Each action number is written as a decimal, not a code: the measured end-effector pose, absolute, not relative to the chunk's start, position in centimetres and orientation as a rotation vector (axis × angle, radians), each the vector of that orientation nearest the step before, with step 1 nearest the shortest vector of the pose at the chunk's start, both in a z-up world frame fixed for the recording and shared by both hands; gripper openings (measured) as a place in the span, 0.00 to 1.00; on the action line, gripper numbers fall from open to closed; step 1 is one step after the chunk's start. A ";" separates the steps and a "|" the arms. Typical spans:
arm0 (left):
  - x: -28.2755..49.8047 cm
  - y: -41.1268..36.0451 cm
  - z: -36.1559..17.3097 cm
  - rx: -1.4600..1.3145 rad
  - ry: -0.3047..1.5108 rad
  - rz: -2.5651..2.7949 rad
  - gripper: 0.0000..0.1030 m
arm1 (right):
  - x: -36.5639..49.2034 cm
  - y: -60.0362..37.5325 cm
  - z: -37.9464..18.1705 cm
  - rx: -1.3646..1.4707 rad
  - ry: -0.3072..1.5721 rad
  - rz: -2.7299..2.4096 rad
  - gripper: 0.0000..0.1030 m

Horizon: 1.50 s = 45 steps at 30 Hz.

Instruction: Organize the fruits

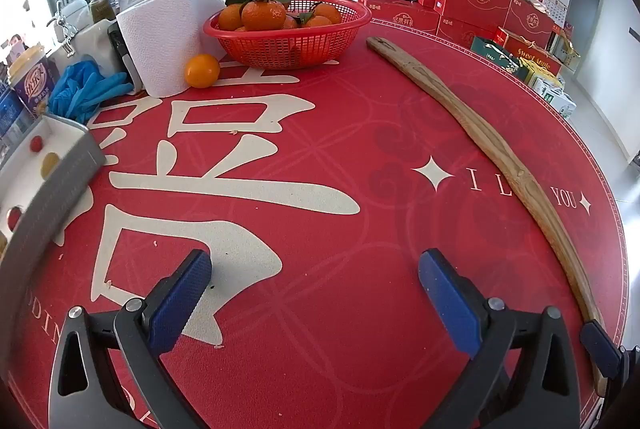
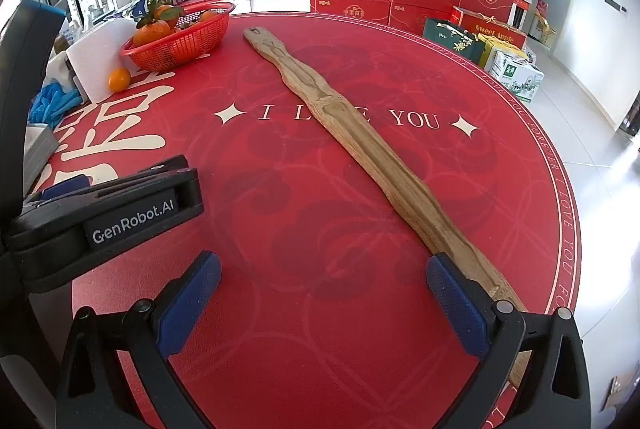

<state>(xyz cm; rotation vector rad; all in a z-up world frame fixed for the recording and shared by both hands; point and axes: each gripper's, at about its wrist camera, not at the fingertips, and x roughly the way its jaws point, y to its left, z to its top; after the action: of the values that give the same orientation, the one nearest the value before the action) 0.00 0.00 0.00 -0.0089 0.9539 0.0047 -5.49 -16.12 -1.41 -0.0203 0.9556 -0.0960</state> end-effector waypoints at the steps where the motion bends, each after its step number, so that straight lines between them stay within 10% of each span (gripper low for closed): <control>1: 0.0 0.0 0.0 -0.009 0.954 0.005 1.00 | -5.5 -16.1 -1.4 -0.020 0.955 -0.095 1.00; 45: 0.0 0.0 0.0 -0.009 0.954 0.005 1.00 | -4.7 -15.7 -1.5 -0.008 0.956 -0.123 1.00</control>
<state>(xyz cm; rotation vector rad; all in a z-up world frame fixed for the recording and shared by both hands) 0.00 0.00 0.01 -0.0089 0.9538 0.0046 -4.68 -15.66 -1.54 -0.0078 0.9556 -0.1234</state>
